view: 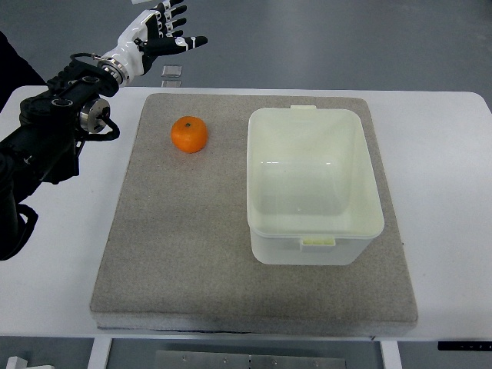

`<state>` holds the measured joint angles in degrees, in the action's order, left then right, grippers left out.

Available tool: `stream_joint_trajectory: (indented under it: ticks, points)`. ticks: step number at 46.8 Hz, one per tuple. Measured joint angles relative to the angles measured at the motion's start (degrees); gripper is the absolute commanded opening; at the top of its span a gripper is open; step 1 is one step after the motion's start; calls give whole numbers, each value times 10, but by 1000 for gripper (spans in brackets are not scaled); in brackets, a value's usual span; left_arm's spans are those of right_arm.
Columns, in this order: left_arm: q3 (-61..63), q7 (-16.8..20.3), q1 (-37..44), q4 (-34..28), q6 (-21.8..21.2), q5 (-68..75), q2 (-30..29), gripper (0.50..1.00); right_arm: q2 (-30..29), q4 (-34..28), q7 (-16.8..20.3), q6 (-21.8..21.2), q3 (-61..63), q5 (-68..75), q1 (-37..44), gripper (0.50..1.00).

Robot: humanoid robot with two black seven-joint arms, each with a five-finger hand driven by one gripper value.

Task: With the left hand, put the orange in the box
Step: 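Swing the left hand over the mat toward the orange, then lower the left hand around the orange and position fingers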

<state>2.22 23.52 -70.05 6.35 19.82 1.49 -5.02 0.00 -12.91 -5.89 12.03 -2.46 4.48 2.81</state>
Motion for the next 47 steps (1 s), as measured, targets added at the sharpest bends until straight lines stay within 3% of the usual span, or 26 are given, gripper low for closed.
stream_joint_trajectory:
  ticks: [9, 21, 35, 41, 47]
  points:
    - [38, 3, -21, -1, 42, 125, -21, 979, 0, 0, 0, 0, 0, 0, 0, 944]
    - [39, 27, -53, 6, 57, 303, -41, 973, 0, 0, 0, 0, 0, 0, 0, 944]
    - [40, 111, -73, 109, 55, 532, -70, 943, 0, 0, 0, 0, 0, 0, 0, 944]
    - [42, 115, -72, 152, 55, 636, -82, 906, 0, 0, 0, 0, 0, 0, 0, 944]
    - [44, 115, -78, 165, 51, 679, -89, 906, 0, 0, 0, 0, 0, 0, 0, 944]
